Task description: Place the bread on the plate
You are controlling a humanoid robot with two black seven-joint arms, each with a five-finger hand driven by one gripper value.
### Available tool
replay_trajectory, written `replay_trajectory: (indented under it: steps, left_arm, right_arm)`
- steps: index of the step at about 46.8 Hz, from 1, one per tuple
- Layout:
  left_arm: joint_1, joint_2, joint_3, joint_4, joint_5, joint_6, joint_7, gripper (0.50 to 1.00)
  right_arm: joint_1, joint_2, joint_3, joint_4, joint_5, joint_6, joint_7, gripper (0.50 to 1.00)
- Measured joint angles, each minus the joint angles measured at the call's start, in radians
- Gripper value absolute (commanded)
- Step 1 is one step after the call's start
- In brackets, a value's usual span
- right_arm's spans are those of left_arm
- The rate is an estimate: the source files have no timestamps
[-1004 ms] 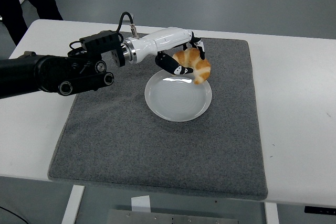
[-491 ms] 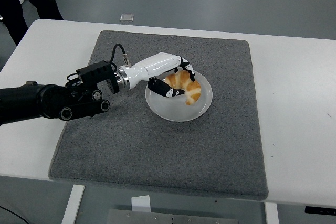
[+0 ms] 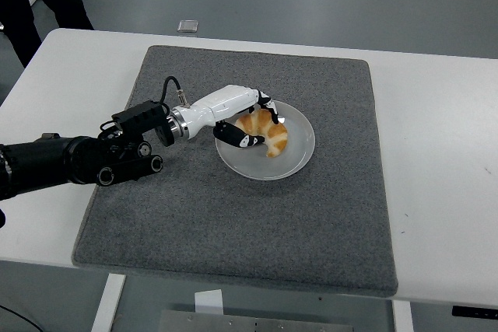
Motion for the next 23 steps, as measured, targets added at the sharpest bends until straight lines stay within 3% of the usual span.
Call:
replay_trajectory:
  steps: [12,23]
  left_arm:
    - [0.001,0.0,-0.003,0.0,-0.013,0.009,0.0,0.5]
    - [0.017,0.0,-0.003,0.001,-0.02,0.051,0.0,0.5]
  right_arm:
    - [0.0,0.0,0.0,0.0,0.0,0.0,0.0,0.952]
    - [0.0,0.0,0.0,0.0,0.001,0.0,0.0,0.952]
